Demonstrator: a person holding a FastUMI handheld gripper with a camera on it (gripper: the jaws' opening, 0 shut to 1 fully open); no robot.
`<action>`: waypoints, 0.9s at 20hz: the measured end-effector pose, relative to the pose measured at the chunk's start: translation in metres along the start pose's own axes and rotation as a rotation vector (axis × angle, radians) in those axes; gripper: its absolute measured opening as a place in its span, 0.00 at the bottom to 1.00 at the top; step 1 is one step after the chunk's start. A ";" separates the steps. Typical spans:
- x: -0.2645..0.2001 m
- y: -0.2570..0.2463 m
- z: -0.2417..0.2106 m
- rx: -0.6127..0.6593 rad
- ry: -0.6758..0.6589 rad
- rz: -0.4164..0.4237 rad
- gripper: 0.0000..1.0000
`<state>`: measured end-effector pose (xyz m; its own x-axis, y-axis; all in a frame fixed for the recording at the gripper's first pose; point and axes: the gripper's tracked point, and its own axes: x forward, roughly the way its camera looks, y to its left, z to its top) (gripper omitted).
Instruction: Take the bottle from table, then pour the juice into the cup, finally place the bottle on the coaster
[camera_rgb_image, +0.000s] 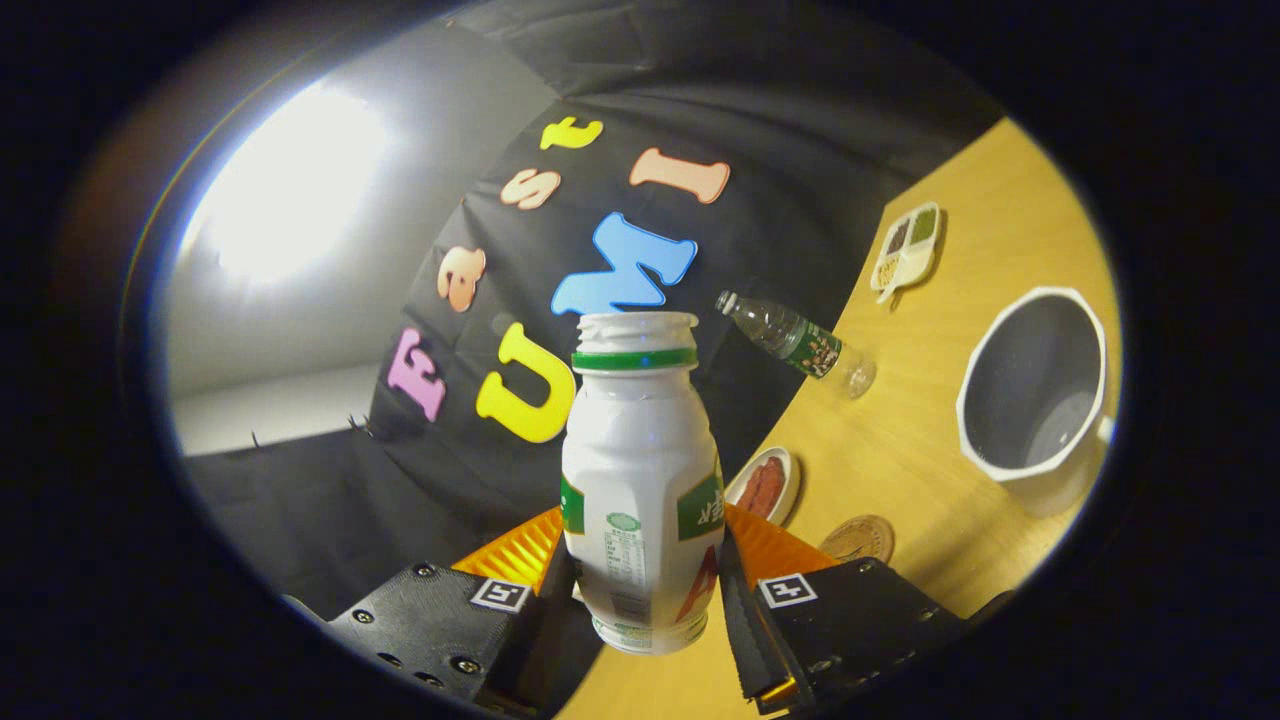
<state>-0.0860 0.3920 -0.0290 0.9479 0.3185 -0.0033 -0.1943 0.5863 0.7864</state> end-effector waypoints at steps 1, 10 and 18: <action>0.003 -0.004 -0.004 -0.081 0.014 -0.026 0.68; 0.031 -0.033 -0.041 -0.648 0.140 -0.212 0.68; 0.080 -0.045 -0.048 -0.928 0.179 -0.268 0.68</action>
<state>-0.0133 0.4265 -0.0946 0.9522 0.1528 -0.2645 -0.1722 0.9837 -0.0517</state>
